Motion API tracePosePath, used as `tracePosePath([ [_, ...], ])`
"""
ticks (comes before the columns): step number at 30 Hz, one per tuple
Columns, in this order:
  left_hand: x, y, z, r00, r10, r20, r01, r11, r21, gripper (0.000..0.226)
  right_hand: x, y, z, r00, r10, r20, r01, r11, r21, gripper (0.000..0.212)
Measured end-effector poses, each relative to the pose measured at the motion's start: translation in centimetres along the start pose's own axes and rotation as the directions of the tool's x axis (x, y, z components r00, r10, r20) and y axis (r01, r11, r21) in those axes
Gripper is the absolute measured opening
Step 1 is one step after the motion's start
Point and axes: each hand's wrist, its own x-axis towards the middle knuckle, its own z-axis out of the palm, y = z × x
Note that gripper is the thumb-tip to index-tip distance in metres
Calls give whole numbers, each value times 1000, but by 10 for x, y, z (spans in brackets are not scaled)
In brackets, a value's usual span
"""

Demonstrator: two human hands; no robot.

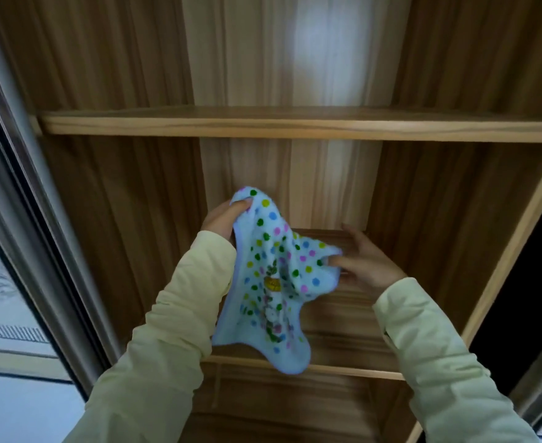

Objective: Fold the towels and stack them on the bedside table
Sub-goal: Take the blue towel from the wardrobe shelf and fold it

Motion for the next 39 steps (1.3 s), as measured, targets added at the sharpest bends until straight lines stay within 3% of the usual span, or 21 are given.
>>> tracePosePath([
  [2, 0, -2, -5, 998, 38, 43, -38, 999, 3, 18, 3, 0, -3, 1000, 0, 6, 0, 996, -86, 80],
  [4, -1, -2, -9, 996, 64, 61, -65, 998, 6, 11, 6, -1, -6, 996, -52, -69, 41, 987, -158, 73],
  [9, 7, -9, -27, 992, 117, -54, -106, 979, 175, 17, 8, -4, -12, 955, -159, -251, 140, 986, -92, 42],
  [15, 9, -9, -38, 980, 154, -124, -127, 971, 201, 13, 15, -7, -22, 853, -313, -417, 255, 948, -190, 31],
  [19, 11, -5, -42, 978, 142, -151, -110, 972, 206, 11, 8, -16, -22, 821, -350, -451, 338, 935, -109, 9],
  [21, 12, -4, -44, 977, 140, -159, -101, 967, 233, 12, 3, -20, -20, 840, -347, -417, 362, 931, -47, 14],
  [24, 10, -1, -42, 992, 111, -57, -91, 955, 283, 26, 0, -24, -19, 898, -338, -281, 354, 935, 4, 29],
  [28, 11, 2, -43, 992, 121, 29, -122, 899, 420, 44, 4, -22, -22, 894, -393, -214, 360, 916, -178, 57],
  [31, 12, 2, -44, 984, 173, -33, -141, 887, 439, 38, 5, -22, -22, 860, -447, -247, 385, 885, -263, 54],
  [39, 17, -1, -44, 967, 212, -145, -144, 914, 379, 26, 7, -17, -29, 805, -456, -379, 375, 887, -271, 36],
])
